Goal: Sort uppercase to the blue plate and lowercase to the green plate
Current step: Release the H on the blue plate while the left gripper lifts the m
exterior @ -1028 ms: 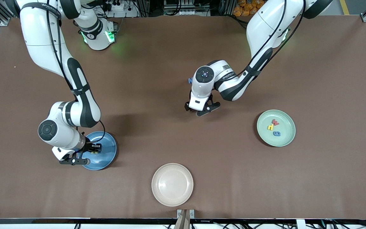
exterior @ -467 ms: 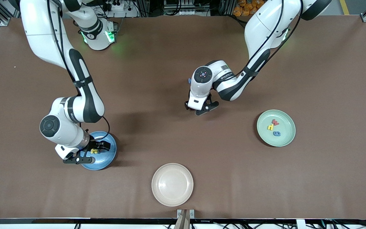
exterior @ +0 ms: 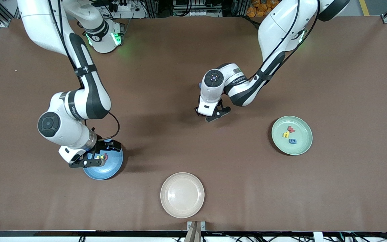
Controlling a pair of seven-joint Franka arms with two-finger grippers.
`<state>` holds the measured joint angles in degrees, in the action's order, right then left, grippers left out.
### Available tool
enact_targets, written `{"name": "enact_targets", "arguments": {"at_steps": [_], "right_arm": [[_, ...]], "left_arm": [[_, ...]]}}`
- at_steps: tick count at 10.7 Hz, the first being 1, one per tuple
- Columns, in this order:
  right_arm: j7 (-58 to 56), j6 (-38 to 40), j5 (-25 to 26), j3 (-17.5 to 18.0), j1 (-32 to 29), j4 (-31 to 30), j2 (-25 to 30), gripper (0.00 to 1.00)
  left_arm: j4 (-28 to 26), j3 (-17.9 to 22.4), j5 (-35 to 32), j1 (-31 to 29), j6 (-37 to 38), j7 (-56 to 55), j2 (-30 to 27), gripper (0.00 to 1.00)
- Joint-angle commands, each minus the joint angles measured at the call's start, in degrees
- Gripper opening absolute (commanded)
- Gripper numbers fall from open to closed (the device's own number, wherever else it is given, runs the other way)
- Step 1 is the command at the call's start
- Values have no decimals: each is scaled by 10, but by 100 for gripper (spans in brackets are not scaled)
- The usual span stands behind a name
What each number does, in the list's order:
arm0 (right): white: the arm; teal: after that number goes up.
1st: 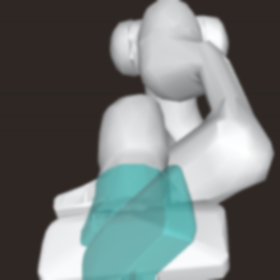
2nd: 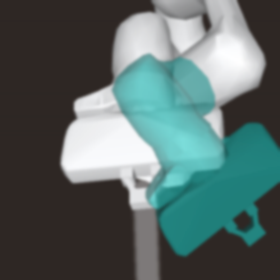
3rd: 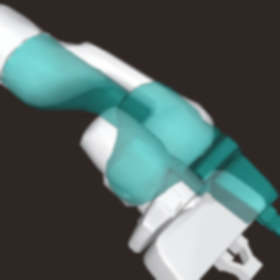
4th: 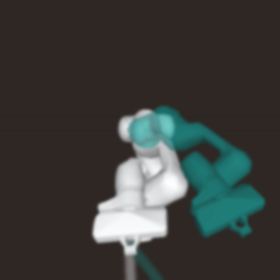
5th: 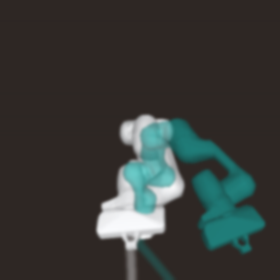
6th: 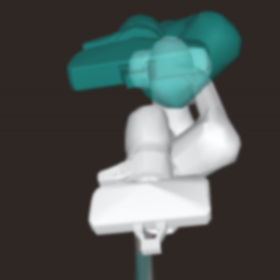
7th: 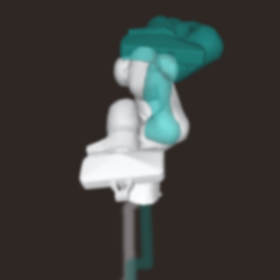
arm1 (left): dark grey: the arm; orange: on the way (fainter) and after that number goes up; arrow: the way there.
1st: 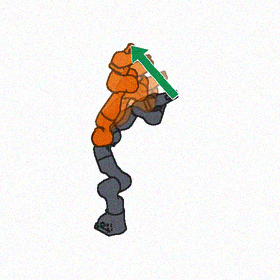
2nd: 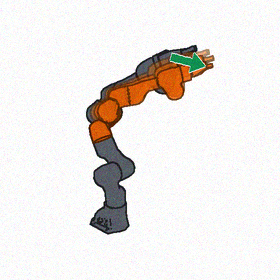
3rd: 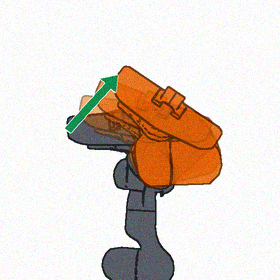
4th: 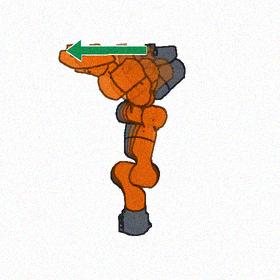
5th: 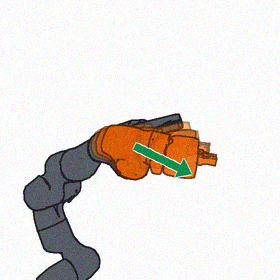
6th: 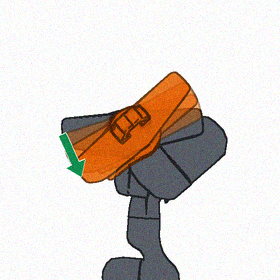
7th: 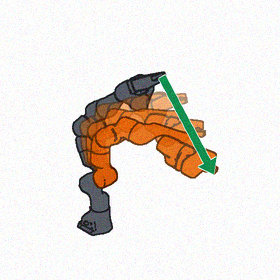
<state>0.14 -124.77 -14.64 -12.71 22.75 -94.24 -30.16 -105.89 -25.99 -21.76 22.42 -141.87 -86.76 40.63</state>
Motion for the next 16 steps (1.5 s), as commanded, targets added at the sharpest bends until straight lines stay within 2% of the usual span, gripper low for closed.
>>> {"name": "enact_targets", "arguments": {"at_steps": [1,2,4,5,6,8,12,14,16], "right_arm": [[36,36,22,-1,7,-23,48,100],[51,49,32,0,11,-23,59,100],[64,72,33,16,11,-24,83,100],[76,87,35,26,9,-24,97,100],[86,103,43,36,9,-30,113,100],[128,143,71,74,-3,-38,152,100],[160,231,76,122,-6,-40,200,100],[193,239,81,151,-3,-59,222,100],[209,249,81,165,-3,-60,223,100]], "left_arm": [[3,4,-21,5,-5,-22,9,54],[3,4,-21,5,-5,-21,9,50],[3,4,-21,3,-4,-17,9,50],[2,5,-30,3,-3,-14,9,56],[1,5,-42,3,-3,-14,9,58],[-1,5,-46,2,-3,-13,9,59],[-5,5,-70,0,1,-13,11,57],[-7,5,-77,0,2,-11,13,57],[-9,6,-82,0,2,-10,13,56]]}}
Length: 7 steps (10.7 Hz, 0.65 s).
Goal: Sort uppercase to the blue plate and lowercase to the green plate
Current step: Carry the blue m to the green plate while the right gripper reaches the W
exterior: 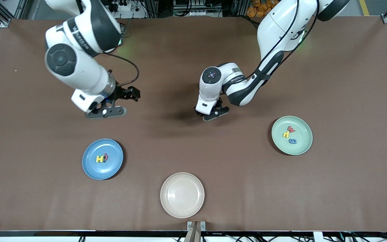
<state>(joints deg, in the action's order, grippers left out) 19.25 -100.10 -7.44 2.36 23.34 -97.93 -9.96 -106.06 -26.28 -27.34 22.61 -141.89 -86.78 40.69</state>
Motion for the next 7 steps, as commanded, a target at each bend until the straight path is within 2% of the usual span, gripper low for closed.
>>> {"name": "enact_targets", "arguments": {"at_steps": [1,4,7], "right_arm": [[20,3,9,17,-9,-24,21,100],[21,5,9,17,-9,-23,20,100],[31,3,9,17,0,-23,17,100]], "left_arm": [[-7,8,-26,-2,2,-9,12,53],[-7,8,-27,-2,2,-9,13,30],[-6,8,-26,-3,2,-9,11,13]]}}
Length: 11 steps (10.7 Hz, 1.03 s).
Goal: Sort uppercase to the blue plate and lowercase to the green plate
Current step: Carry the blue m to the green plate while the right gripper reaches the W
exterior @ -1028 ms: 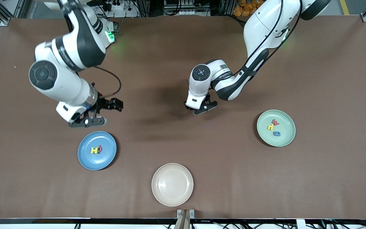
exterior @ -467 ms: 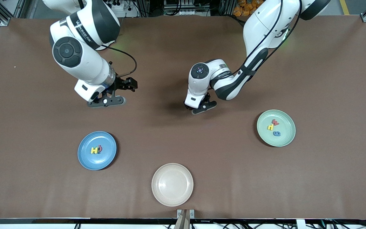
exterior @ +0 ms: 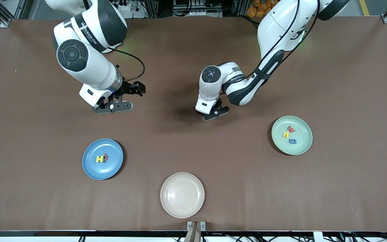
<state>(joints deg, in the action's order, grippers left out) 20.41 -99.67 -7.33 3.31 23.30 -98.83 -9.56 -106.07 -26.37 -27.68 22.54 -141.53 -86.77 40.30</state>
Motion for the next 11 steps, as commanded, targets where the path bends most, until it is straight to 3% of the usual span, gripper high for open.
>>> {"name": "enact_targets", "arguments": {"at_steps": [1,2,6,11], "right_arm": [[32,-3,8,8,8,-12,11,100],[35,-4,8,12,16,-11,10,100],[118,-18,6,70,31,-13,9,100],[245,-110,13,74,158,-15,-47,100]], "left_arm": [[-5,9,-23,-4,5,-9,12,7],[0,9,-23,-6,34,-3,7,1],[-3,7,-14,-42,107,110,-38,0],[-7,-11,15,-128,214,325,-114,0]]}}
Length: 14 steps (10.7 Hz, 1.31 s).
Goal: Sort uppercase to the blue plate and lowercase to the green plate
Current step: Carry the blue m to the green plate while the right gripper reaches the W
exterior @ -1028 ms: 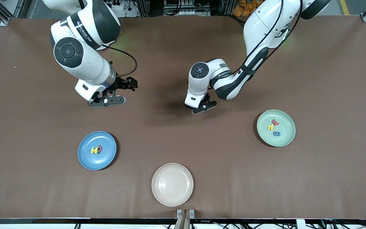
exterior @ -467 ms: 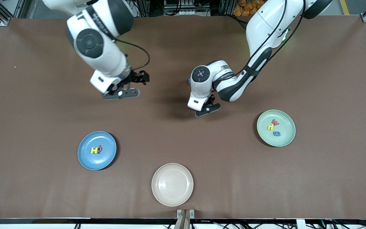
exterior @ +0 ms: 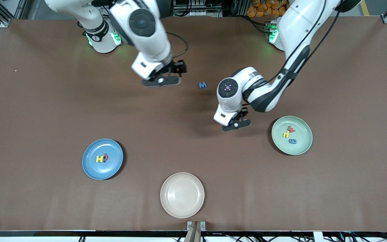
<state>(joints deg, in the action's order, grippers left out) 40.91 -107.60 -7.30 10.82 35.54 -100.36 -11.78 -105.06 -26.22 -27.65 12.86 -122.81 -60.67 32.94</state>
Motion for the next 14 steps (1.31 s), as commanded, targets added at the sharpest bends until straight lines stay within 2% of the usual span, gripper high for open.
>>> {"name": "enact_targets", "arguments": {"at_steps": [1,3,6,8,10,11,12,13,14], "right_arm": [[59,-52,32,0,53,1,-43,100],[102,-87,49,-1,88,0,-72,100],[144,-153,103,-1,134,-4,-129,100],[161,-195,147,-1,154,-8,-163,98],[164,-211,161,0,165,-9,-182,95],[164,-227,172,0,166,-9,-195,94],[163,-239,189,0,166,-9,-206,94],[159,-243,204,0,164,-10,-213,94],[156,-253,206,-1,164,-10,-221,94]], "left_arm": [[-17,-13,29,-51,43,117,-58,0],[-22,-13,45,-101,68,211,-81,0],[-42,-14,45,-183,70,325,-92,0],[-50,-13,45,-223,61,367,-86,0],[-54,-13,49,-248,48,374,-74,0],[-54,-13,49,-250,44,374,-71,7],[-53,-13,49,-251,44,374,-71,24],[-52,-12,49,-251,44,374,-73,51],[-50,-11,50,-252,44,375,-74,73]]}}
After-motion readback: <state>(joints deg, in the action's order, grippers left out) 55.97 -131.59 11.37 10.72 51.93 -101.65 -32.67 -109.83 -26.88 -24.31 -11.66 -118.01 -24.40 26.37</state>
